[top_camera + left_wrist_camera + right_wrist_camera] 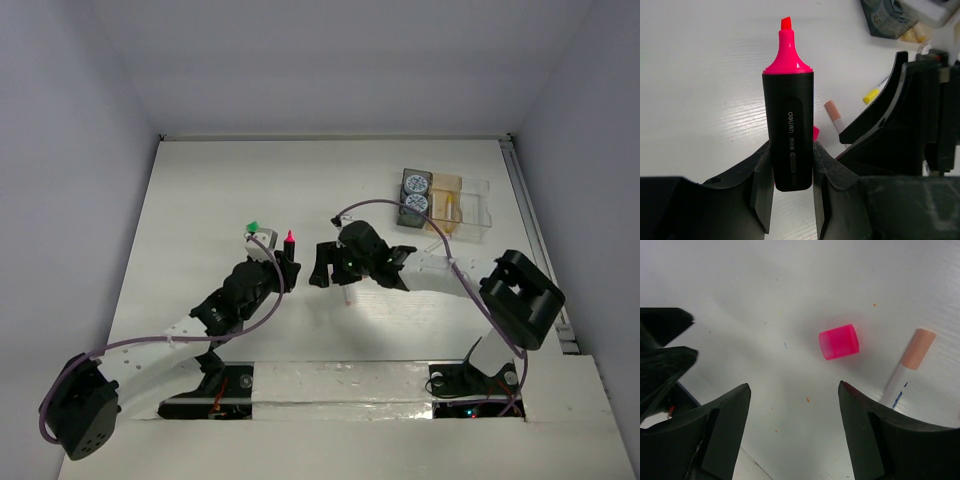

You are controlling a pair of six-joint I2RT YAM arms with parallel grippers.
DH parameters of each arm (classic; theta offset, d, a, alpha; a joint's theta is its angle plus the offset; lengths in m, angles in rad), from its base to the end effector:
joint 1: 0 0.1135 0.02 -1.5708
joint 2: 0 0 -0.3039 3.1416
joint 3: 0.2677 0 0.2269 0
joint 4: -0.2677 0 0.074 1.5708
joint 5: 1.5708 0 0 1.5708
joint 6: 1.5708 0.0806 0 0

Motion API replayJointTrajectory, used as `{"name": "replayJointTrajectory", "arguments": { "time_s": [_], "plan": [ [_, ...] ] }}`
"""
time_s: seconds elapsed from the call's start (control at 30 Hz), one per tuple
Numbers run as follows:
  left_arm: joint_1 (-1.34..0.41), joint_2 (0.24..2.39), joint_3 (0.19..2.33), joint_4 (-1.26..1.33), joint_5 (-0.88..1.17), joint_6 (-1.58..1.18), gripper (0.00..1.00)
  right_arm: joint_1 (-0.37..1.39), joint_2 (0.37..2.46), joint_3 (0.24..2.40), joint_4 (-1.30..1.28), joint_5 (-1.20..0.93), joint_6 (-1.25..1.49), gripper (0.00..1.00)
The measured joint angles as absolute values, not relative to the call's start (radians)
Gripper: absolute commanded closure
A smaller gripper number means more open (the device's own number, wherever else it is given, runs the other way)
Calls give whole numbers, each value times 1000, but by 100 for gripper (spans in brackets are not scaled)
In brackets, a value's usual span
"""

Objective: Sort the stationery into containers
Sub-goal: Close the pen cap on the pen.

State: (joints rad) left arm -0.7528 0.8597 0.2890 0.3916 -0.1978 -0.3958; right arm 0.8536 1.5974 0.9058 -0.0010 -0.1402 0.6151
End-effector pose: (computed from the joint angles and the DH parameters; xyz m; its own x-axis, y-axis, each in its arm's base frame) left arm 0.1486 -0.1175 0.2488 -0.3240 -0.2145 -0.9214 0.4382 0.8292 -0.3471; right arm 0.2237 0.2736 0.2258 -0.8142 -0.0642 -0.5770 -0.4250 0.7430 0.5170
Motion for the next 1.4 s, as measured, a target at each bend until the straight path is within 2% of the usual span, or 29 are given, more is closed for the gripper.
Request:
{"name": "replayJointTrajectory", "arguments": {
  "time_s": [0.43,0.67,0.8,1.27,1.4],
  "plan": [
    [-762,794,278,387,-236,-394,100,858,1784,987,3,-108,667,27],
    [-762,780,269,391,-235,-394,100,858,1855,1084,-35,-33,651,37],
    [-762,758,269,392,-236,-394,100,860,1876,1125,-81,18,625,41],
    [-762,754,269,350,-303,-410,100,933,1982,1333,-323,214,527,43],
    [-762,752,269,332,-323,-421,100,947,1996,1357,-365,256,528,53]
  ]
}}
